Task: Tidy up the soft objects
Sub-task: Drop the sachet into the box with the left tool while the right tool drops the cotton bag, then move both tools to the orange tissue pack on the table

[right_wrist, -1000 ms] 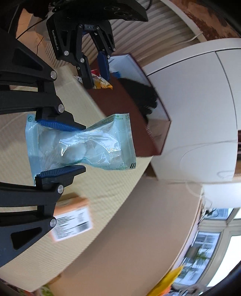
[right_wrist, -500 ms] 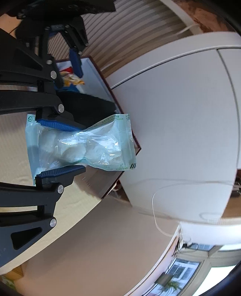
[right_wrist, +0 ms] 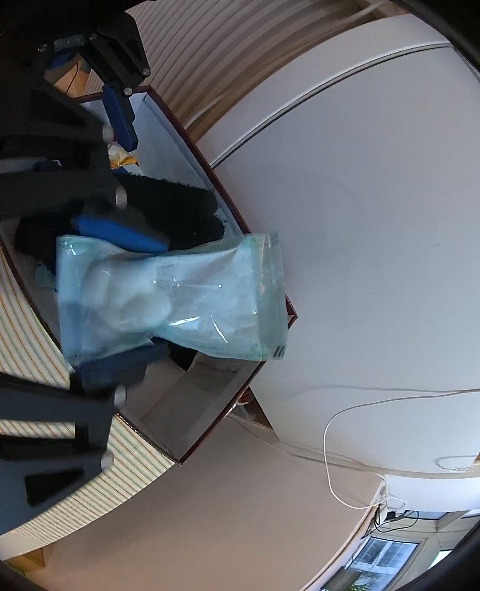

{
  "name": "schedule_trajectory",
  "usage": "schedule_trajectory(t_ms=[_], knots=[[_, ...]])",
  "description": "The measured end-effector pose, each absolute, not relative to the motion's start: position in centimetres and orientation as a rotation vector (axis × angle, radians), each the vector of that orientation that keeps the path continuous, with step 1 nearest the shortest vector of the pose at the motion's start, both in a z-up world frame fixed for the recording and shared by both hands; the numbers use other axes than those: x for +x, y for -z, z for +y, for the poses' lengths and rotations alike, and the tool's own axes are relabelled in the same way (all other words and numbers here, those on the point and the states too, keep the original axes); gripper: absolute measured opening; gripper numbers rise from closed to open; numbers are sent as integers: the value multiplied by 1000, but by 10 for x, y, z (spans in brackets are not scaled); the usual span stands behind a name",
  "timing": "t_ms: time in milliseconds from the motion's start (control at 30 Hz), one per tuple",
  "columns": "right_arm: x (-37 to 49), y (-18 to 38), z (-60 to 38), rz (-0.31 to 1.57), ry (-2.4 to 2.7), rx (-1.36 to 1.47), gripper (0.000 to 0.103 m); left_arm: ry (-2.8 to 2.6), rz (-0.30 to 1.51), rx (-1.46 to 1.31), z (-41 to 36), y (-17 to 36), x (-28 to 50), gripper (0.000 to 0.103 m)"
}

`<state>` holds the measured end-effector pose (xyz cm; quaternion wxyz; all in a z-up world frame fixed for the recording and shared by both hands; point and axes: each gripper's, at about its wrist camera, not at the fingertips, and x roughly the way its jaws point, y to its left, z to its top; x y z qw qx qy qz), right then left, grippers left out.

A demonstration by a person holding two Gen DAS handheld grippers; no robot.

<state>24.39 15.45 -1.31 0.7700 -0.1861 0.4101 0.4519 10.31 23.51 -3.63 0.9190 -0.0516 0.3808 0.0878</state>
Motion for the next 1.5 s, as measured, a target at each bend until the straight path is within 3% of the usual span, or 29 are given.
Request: schedule_trajectory(t_ms=[33,67,867,1200,1500], knots=[[244,12,153,879,-975,-396,76,-179,783,-111,235,36,103,68],[244,10,153,873,-975,-389,79,-174,784,-115,235,37,102,70],[225,-14,87,857,-950,-388,79,-141,758,-128,205,18,84,70],[234,-25,-41,905,-856,-254,81,10,770,-150,148,23,98,70],[260,3,-160,992,-718,-135,82,144,809,-181,81,37,116,70]])
